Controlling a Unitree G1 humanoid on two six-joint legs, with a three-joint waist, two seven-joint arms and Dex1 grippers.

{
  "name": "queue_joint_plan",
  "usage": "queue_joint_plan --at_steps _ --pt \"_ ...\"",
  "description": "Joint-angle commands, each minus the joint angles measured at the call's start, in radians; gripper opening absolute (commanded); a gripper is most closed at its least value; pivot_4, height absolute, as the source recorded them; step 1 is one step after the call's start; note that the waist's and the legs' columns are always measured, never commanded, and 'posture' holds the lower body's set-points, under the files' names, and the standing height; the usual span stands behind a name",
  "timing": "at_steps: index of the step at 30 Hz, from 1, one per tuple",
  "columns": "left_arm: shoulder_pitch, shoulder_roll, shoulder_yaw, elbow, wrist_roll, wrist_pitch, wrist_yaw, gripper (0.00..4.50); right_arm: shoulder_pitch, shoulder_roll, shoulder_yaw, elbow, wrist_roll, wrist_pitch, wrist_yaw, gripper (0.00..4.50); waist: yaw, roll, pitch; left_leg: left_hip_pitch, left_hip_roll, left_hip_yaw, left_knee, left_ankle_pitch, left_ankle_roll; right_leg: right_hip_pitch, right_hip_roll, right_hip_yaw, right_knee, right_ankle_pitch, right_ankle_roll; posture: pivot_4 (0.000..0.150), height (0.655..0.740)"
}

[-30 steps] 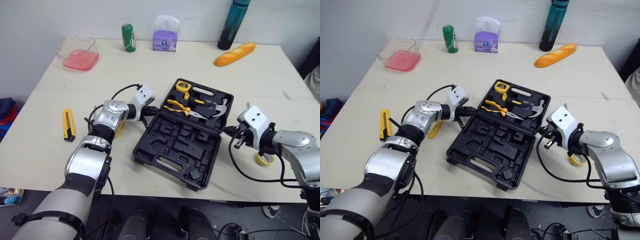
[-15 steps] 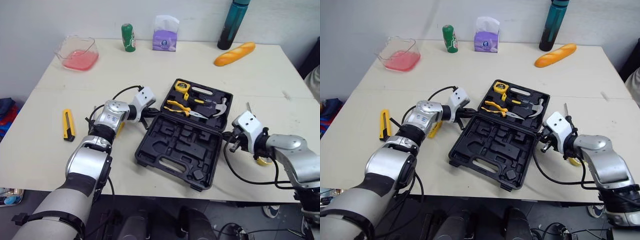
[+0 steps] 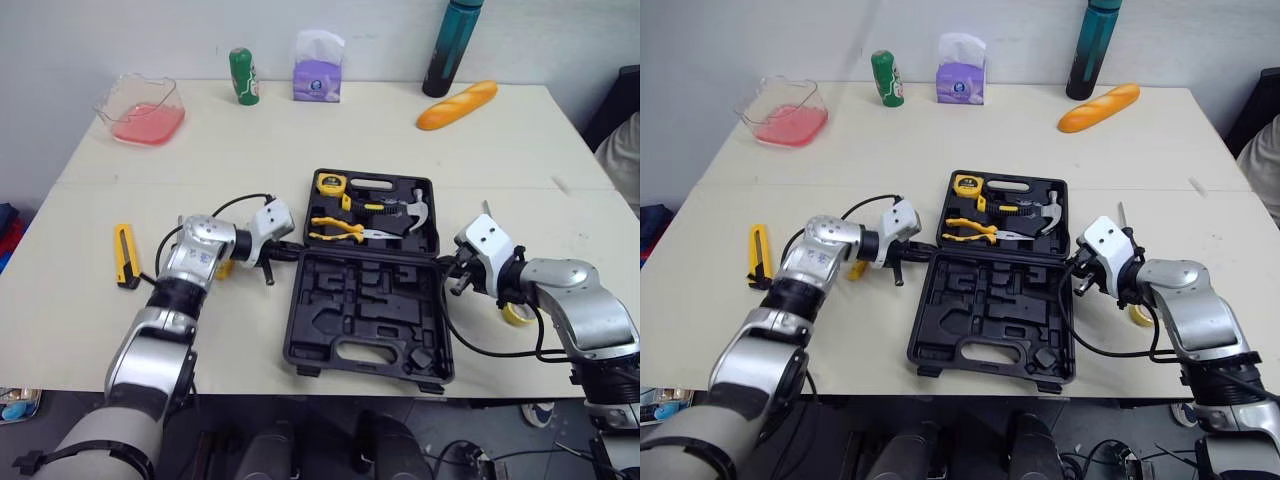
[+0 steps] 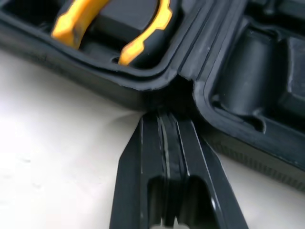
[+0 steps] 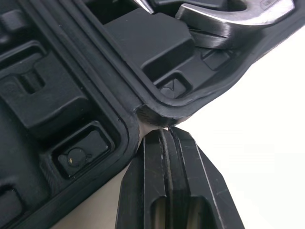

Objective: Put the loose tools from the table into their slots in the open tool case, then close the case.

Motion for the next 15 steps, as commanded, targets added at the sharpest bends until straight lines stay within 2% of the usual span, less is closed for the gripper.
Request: queue_joint_plan --at_steps 1,7,10,15 --pt "0.055 -0.05 -0.061 -0.152 -0.044 0.078 -0.034 0.08 -0.024 0.057 0.032 -0.1 0.05 -0.064 0.046 0.0 0.001 0.0 0.0 0.0 0.0 0.0 0.0 0.0 0.0 0.0 0.0 0.001 0.0 0.0 0.0 0.15 0.7348" --pt "0.09 -0.056 -0.016 -0.237 -0.044 0.207 0.072 0.08 -0.011 0.056 0.029 -0.051 -0.008 -0.082 0.019 0.0 0.001 0.0 0.0 0.001 0.0 0.0 0.0 0.0 0.0 0.0 0.0 0.003 0.001 0.0 0.0 0.15 0.7348" --pt "0.1 -0.028 0.016 -0.242 -0.043 0.24 0.118 0.08 0.01 0.023 0.014 -0.055 -0.036 -0.085 0.017 0.0 0.005 0.0 0.0 0.001 0.0 0.0 0.001 0.0 0.0 0.001 0.0 0.003 0.001 0.0 0.0 0.15 0.7348" --pt "0.221 0.111 0.106 -0.377 -0.1 0.316 0.115 0.08 0.071 -0.076 -0.097 -0.088 -0.059 -0.083 -0.021 0.0 0.0 0.0 0.0 0.002 0.0 0.0 0.0 0.0 -0.001 0.0 0.0 0.003 0.001 0.0 0.0 0.15 0.7348"
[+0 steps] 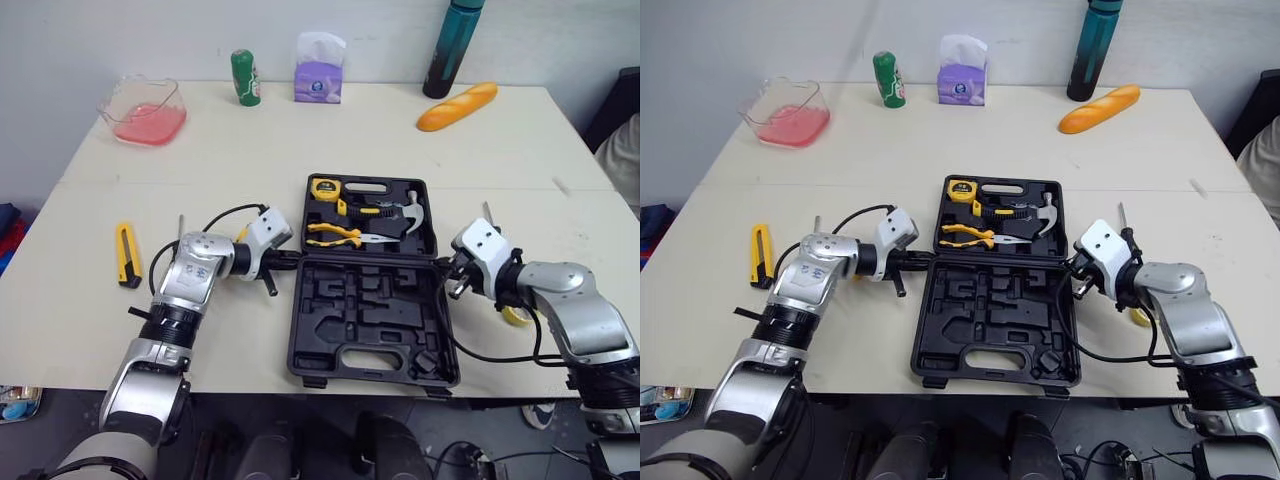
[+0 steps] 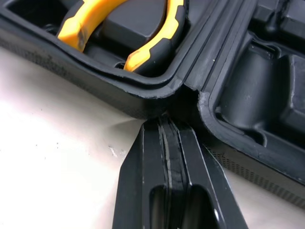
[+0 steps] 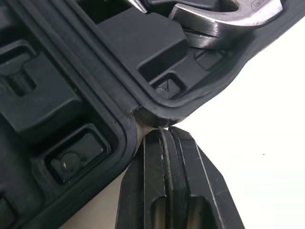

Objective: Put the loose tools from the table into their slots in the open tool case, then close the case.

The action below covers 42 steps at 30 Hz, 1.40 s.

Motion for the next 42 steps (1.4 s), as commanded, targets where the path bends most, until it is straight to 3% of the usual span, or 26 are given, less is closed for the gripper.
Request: queue_joint_plan --at_steps 1,2,4,5,7,9,11,15,20,26,30,34,37,42 --pt "0.103 0.11 0.099 -0.141 -0.075 0.098 -0.012 0.08 0.039 -0.067 -0.143 -0.086 0.036 0.024 -0.006 0.0 -0.006 0.0 0.0 0.0 0.0 0.0 0.0 0.0 0.0 0.0 0.0 0.0 0.0 0.0 0.0 0.15 0.7348" --pt "0.127 0.13 0.12 -0.181 -0.105 0.132 -0.013 0.08 0.052 -0.074 -0.176 -0.107 0.067 0.045 0.003 0.0 -0.006 0.001 0.0 -0.001 0.0 0.0 -0.001 0.0 0.0 0.0 0.0 0.0 -0.001 0.0 0.0 0.15 0.7348" --pt "0.25 0.2 0.28 -0.366 -0.283 0.311 -0.072 0.08 0.104 -0.094 -0.329 -0.163 0.173 0.137 0.035 0.0 -0.007 0.001 0.001 0.0 0.001 0.0 0.0 0.0 0.0 0.0 0.0 0.0 0.0 0.0 0.0 0.15 0.7348" --pt "0.322 0.234 0.373 -0.455 -0.387 0.411 -0.107 0.51 0.128 -0.101 -0.399 -0.181 0.22 0.185 0.045 0.0 -0.005 0.001 0.001 0.0 0.002 0.0 -0.001 -0.001 -0.001 0.0 0.0 0.001 -0.001 0.0 0.0 0.15 0.7348" --pt "0.474 0.276 0.525 -0.593 -0.51 0.466 -0.155 0.94 0.18 -0.119 -0.52 -0.193 0.29 0.269 0.065 0.67 -0.003 0.001 0.001 -0.002 0.003 -0.002 0.0 -0.001 -0.001 0.0 0.001 0.003 -0.002 0.0 0.0 0.15 0.7348" --pt "0.646 0.307 0.658 -0.639 -0.543 0.464 -0.172 1.8 0.259 -0.153 -0.626 -0.171 0.309 0.297 0.092 1.44 0.003 0.001 0.001 0.001 0.004 -0.004 0.001 -0.002 -0.002 0.004 0.0 0.01 -0.005 0.0 0.0 0.15 0.7348" --pt "0.759 0.322 0.772 -0.609 -0.556 0.453 -0.15 2.8 0.346 -0.195 -0.699 -0.135 0.29 0.274 0.12 2.48 0.018 0.002 0.001 0.002 0.004 -0.004 0.001 -0.004 -0.003 0.004 0.0 0.011 -0.006 0.0 -0.001 0.15 0.7348" --pt "0.8 0.361 0.969 -0.4 -0.542 0.395 -0.052 4.49 0.421 -0.251 -0.775 -0.055 0.27 0.233 0.135 4.38 0.035 0.003 0.001 0.003 0.004 -0.003 0.001 -0.007 -0.006 0.004 0.001 0.011 -0.007 -0.001 -0.002 0.15 0.7348" --pt "0.798 0.453 1.047 -0.155 -0.444 0.251 0.116 4.5 0.425 -0.329 -0.808 0.137 0.217 0.128 0.127 4.48 0.03 0.003 0.001 0.006 0.005 -0.001 -0.001 -0.01 -0.006 0.002 0.0 0.013 -0.004 -0.003 -0.004 0.15 0.7348" --pt "0.8 0.486 0.982 -0.106 -0.392 0.168 0.197 4.5 0.372 -0.368 -0.749 0.314 0.177 0.006 0.113 4.48 0.017 0.003 0.001 0.005 0.005 0.001 -0.001 -0.011 -0.003 0.002 0.0 0.013 -0.003 -0.003 -0.004 0.15 0.7348" --pt "0.78 0.473 0.953 -0.169 -0.434 0.201 0.209 4.5 0.339 -0.361 -0.716 0.328 0.182 -0.02 0.105 4.48 0.015 0.004 0.001 0.006 0.006 0.001 -0.001 -0.013 -0.008 0.002 -0.001 0.013 -0.002 -0.003 -0.004 0.15 0.7348" --pt "0.748 0.432 0.887 -0.387 -0.492 0.329 0.295 4.5 0.324 -0.306 -0.714 0.192 0.3 0.016 0.176 4.48 0.016 0.004 0.002 0.006 0.008 0.002 -0.001 -0.014 -0.01 0.002 0.0 0.013 -0.001 -0.003 -0.004 0.15 0.7348" --pt "0.684 0.366 0.835 -0.591 -0.544 0.521 0.446 4.5 0.317 -0.253 -0.69 -0.006 0.43 0.103 0.207 4.48 0.019 0.004 0.002 0.006 0.009 0.002 -0.001 -0.013 -0.01 0.003 0.001 0.014 -0.001 -0.003 -0.004 0.15 0.7348" --pt "0.548 0.261 0.733 -0.732 -0.507 0.797 0.695 4.5 0.185 -0.181 -0.575 -0.314 0.694 0.289 0.129 4.48 0.017 0.004 0.002 0.007 0.009 0.002 -0.001 -0.01 -0.007 0.003 0.004 0.015 0.0 -0.003 -0.004 0.15 0.7348"
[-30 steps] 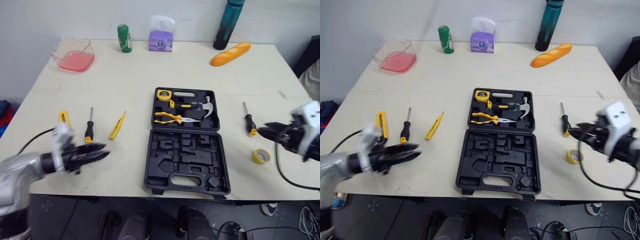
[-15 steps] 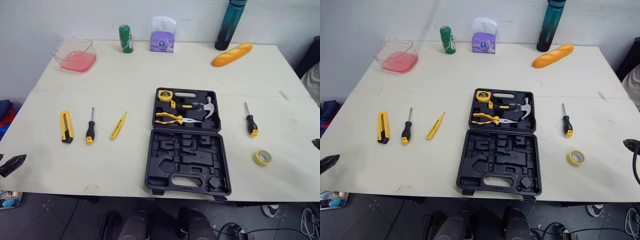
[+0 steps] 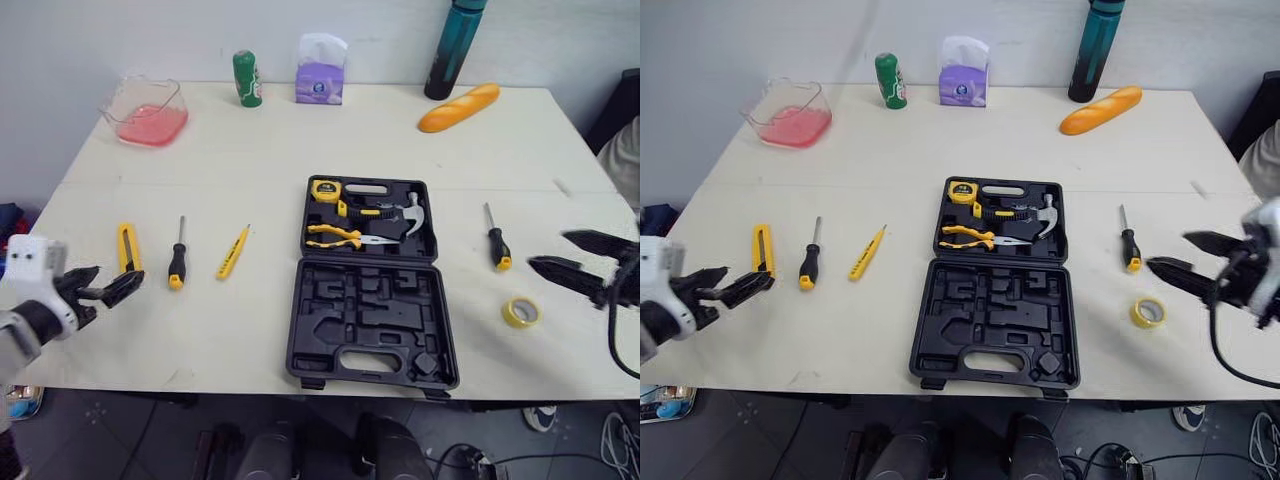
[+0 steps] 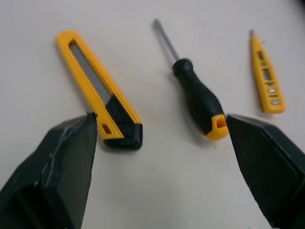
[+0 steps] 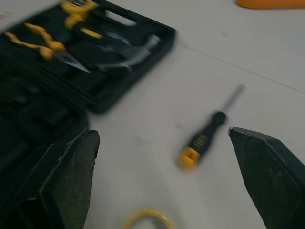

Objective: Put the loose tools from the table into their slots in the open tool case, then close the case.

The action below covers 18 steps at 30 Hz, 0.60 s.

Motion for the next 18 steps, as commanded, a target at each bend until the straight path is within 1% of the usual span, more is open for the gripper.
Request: queue_joint_plan --at_steps 1,3,6,8,10,12,13,14,15,18 --pt "-0.072 -0.057 -0.056 -0.092 0.023 0.16 0.149 4.5 -0.11 0.029 0.084 -0.223 0.199 0.104 -0.057 4.48 0.0 0.0 0.0 0.0 0.001 0.0 0.0 0.0 -0.001 0.0 0.001 0.001 0.0 0.0 0.0 0.15 0.7348" --pt "-0.128 -0.112 -0.093 -0.116 0.023 0.212 0.196 4.5 -0.179 0.048 0.163 -0.297 0.258 0.126 -0.073 4.48 0.004 0.0 0.0 0.001 0.002 0.0 0.0 0.0 -0.002 0.0 0.009 0.002 0.0 0.0 0.0 0.15 0.7348" --pt "-0.187 -0.158 -0.132 -0.102 0.05 0.253 0.252 4.5 -0.268 0.079 0.261 -0.326 0.283 0.131 -0.098 4.48 0.011 -0.004 -0.001 0.0 0.004 -0.001 0.0 0.0 -0.003 0.0 0.012 0.002 -0.001 0.0 -0.001 0.15 0.7348" --pt "-0.212 -0.159 -0.175 -0.039 0.079 0.215 0.263 4.5 -0.348 0.129 0.36 -0.325 0.276 0.117 -0.109 4.48 0.011 -0.004 -0.001 -0.001 0.004 -0.001 0.001 0.001 -0.003 0.0 0.012 0.003 -0.002 0.0 -0.001 0.15 0.7348" --pt "-0.236 -0.163 -0.222 0.024 0.106 0.166 0.268 4.5 -0.421 0.187 0.459 -0.305 0.237 0.097 -0.119 4.48 0.009 -0.004 -0.001 0.0 0.004 0.0 0.001 0.001 -0.003 0.0 0.012 0.004 -0.001 0.0 -0.001 0.15 0.7348" --pt "-0.26 -0.181 -0.255 0.072 0.13 0.133 0.284 4.5 -0.468 0.234 0.521 -0.279 0.204 0.083 -0.131 4.48 0.005 -0.004 -0.001 0.0 0.004 0.0 0.001 0.001 -0.004 -0.001 0.013 0.004 -0.001 -0.001 -0.002 0.15 0.7348" --pt "-0.27 -0.19 -0.268 0.093 0.14 0.118 0.292 3.95 -0.484 0.252 0.539 -0.265 0.192 0.077 -0.136 4.5 0.004 -0.004 -0.001 0.0 0.004 0.0 0.001 0.002 -0.004 -0.001 0.013 0.004 0.0 -0.001 -0.002 0.15 0.7348" --pt "-0.279 -0.207 -0.282 0.11 0.146 0.113 0.3 3.64 -0.499 0.271 0.564 -0.248 0.169 0.062 -0.138 4.5 0.006 -0.004 -0.001 0.0 0.004 0.0 0.001 0.002 -0.004 -0.001 0.013 0.004 0.0 -0.001 -0.002 0.15 0.7348" --pt "-0.285 -0.219 -0.292 0.122 0.15 0.11 0.304 3.23 -0.51 0.283 0.582 -0.235 0.152 0.051 -0.137 4.5 0.008 -0.004 -0.001 0.0 0.004 0.0 0.001 0.002 -0.004 -0.001 0.013 0.003 0.0 -0.001 -0.002 0.15 0.7348" --pt "-0.287 -0.247 -0.32 0.127 0.164 0.089 0.312 1.79 -0.536 0.319 0.632 -0.196 0.09 0.009 -0.134 4.5 0.011 -0.004 -0.001 0.0 0.003 0.0 0.001 0.002 -0.003 -0.001 0.012 0.004 0.0 -0.001 -0.002 0.15 0.7348"
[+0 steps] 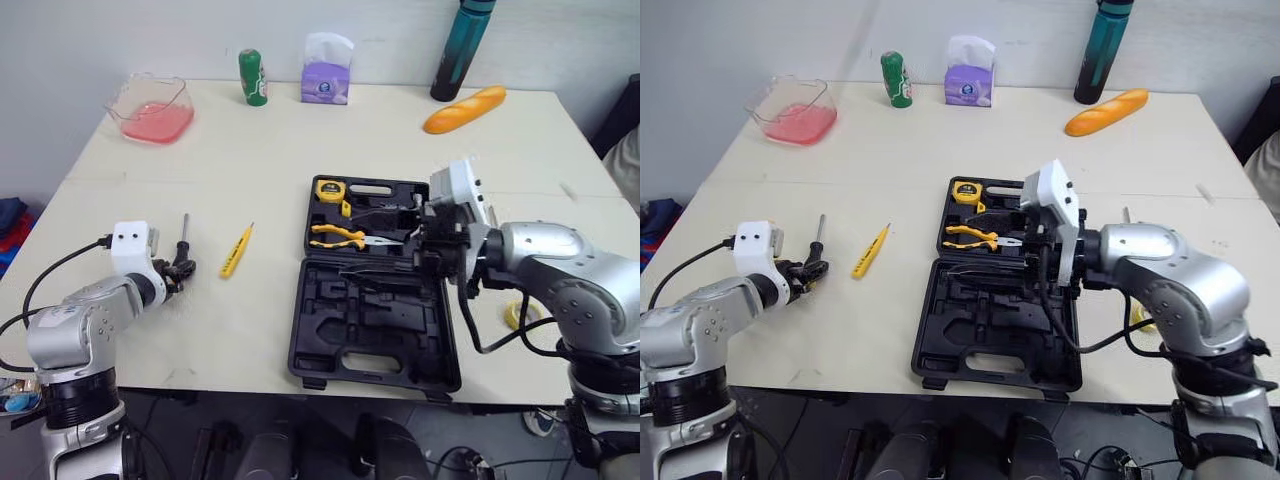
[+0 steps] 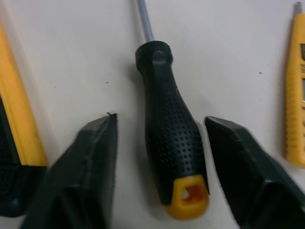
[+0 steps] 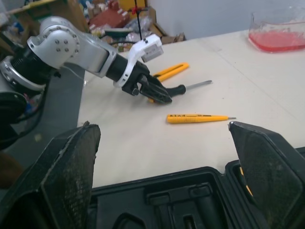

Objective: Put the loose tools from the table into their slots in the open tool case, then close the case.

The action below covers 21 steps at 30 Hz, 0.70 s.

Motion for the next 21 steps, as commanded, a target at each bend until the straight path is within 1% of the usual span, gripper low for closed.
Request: queue_joint_plan --at_steps 1,2,5,7,9,10,11,12,14,16,19,21 --pt "0.003 -0.029 -0.044 0.006 0.014 -0.015 0.004 1.41 -0.03 0.027 0.026 0.017 -0.054 -0.056 0.001 4.5 0.003 0.0 0.0 0.0 0.0 0.0 0.0 0.0 0.0 0.0 0.0 0.0 0.0 0.0 0.0 0.15 0.7348" --pt "0.01 -0.029 -0.032 0.004 0.019 -0.02 0.006 1.03 -0.03 0.029 0.028 0.02 -0.065 -0.064 0.004 4.5 0.005 0.0 0.0 0.0 0.0 0.0 0.0 0.0 0.0 0.0 0.0 0.0 0.0 0.0 0.0 0.15 0.7348" --pt "0.011 0.014 -0.001 -0.009 0.025 -0.041 -0.007 1.03 -0.021 0.026 0.025 0.02 -0.085 -0.078 0.007 4.5 0.009 0.0 0.0 0.0 0.0 0.0 0.0 0.0 0.0 0.0 0.0 0.0 0.0 0.0 0.0 0.15 0.7348" --pt "-0.016 0.086 -0.009 -0.027 0.003 -0.069 -0.077 1.03 -0.008 0.014 0.012 0.016 -0.088 -0.077 0.011 4.5 0.005 0.0 0.0 0.0 0.0 0.0 0.0 0.0 0.0 0.0 0.0 0.0 0.0 0.0 0.0 0.15 0.7348" --pt "-0.062 0.191 -0.053 -0.055 -0.059 -0.091 -0.231 1.03 0.009 -0.006 -0.01 0.008 -0.077 -0.067 0.012 4.5 0.002 -0.001 0.0 -0.002 0.001 0.0 0.0 0.0 -0.001 -0.003 0.001 0.0 0.0 0.0 0.0 0.15 0.7348" --pt "-0.086 0.257 -0.101 -0.074 -0.086 -0.097 -0.32 1.03 0.018 -0.019 -0.022 0.003 -0.07 -0.061 0.013 4.5 0.003 -0.002 0.001 -0.006 0.001 0.0 0.001 0.001 -0.001 -0.006 0.001 -0.001 0.001 0.0 0.0 0.15 0.7348" --pt "-0.101 0.304 -0.136 -0.084 -0.104 -0.103 -0.379 1.03 0.025 -0.027 -0.029 -0.001 -0.065 -0.058 0.013 4.5 0.004 -0.002 0.001 -0.01 0.001 -0.001 0.001 0.001 -0.001 -0.009 0.001 -0.001 0.001 0.0 -0.001 0.15 0.7348" --pt "-0.13 0.375 -0.205 -0.093 -0.104 -0.156 -0.482 1.03 0.039 -0.044 -0.046 -0.008 -0.059 -0.053 0.015 4.5 0.003 -0.002 0.001 -0.011 0.001 -0.001 0.002 0.001 -0.001 -0.01 0.001 -0.001 0.001 0.0 -0.001 0.15 0.7348" --pt "-0.215 0.471 -0.344 -0.075 -0.08 -0.253 -0.648 1.03 0.075 -0.081 -0.081 -0.02 -0.056 -0.046 0.017 4.5 0.004 -0.002 0.001 -0.011 0.0 0.001 0.001 0.001 -0.001 -0.011 0.0 -0.001 0.0 0.0 -0.001 0.15 0.7348" --pt "-0.321 0.495 -0.465 -0.03 -0.049 -0.313 -0.75 1.03 0.118 -0.116 -0.118 -0.028 -0.056 -0.043 0.017 4.5 0.008 -0.002 0.001 -0.011 0.0 0.002 0.0 0.001 -0.001 -0.011 0.001 -0.002 0.0 0.0 -0.001 0.15 0.7348" --pt "-0.479 0.446 -0.637 0.052 -0.006 -0.38 -0.892 1.03 0.216 -0.177 -0.186 -0.049 -0.067 -0.04 0.01 4.5 0.012 -0.002 0.001 -0.01 0.001 0.005 0.0 0.001 -0.001 -0.012 0.002 -0.004 0.0 0.0 -0.001 0.15 0.7348" --pt "-0.548 0.411 -0.737 0.108 0.047 -0.446 -0.973 1.03 0.281 -0.207 -0.223 -0.067 -0.074 -0.035 -0.001 4.5 0.016 -0.002 0.001 -0.01 0.001 0.008 0.0 0.002 0.0 -0.012 0.003 -0.004 0.001 0.0 -0.001 0.15 0.7348"
